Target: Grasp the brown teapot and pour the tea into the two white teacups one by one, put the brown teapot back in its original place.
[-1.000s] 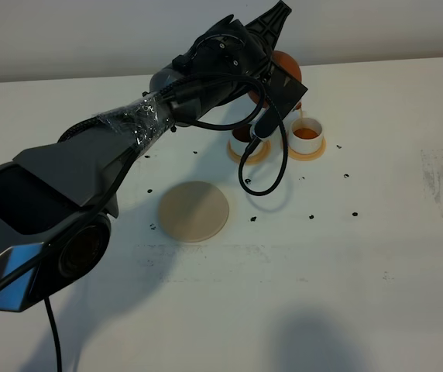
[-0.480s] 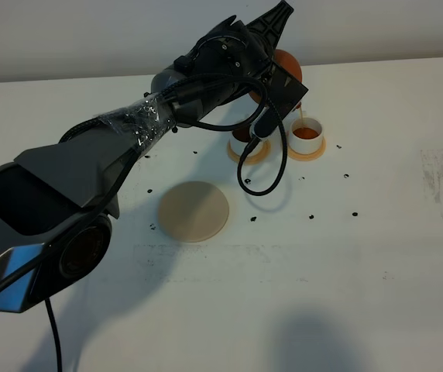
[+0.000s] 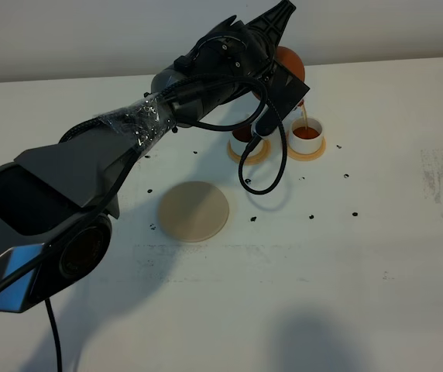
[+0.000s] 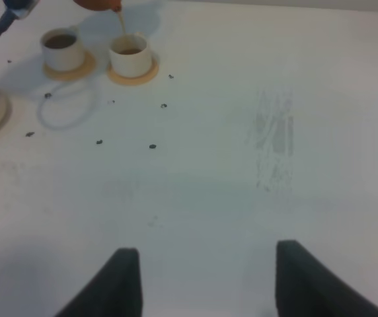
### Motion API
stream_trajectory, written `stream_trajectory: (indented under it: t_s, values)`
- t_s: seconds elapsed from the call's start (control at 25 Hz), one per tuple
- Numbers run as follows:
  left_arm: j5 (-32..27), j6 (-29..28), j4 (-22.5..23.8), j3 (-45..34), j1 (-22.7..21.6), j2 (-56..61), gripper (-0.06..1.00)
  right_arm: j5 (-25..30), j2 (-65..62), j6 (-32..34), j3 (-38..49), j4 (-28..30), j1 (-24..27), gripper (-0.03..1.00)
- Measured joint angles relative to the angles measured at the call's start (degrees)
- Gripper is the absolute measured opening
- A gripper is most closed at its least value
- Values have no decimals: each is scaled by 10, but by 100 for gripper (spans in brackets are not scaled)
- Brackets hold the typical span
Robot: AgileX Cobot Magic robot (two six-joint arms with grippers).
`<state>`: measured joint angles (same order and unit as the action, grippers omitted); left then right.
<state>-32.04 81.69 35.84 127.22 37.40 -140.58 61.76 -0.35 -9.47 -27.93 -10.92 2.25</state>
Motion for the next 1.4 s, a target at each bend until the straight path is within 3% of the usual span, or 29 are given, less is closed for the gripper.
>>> stream_trajectory:
  t_s: [1.4]
  values:
    - [11, 60, 3, 0, 0, 0, 10, 0, 0, 0, 0, 0, 0, 47]
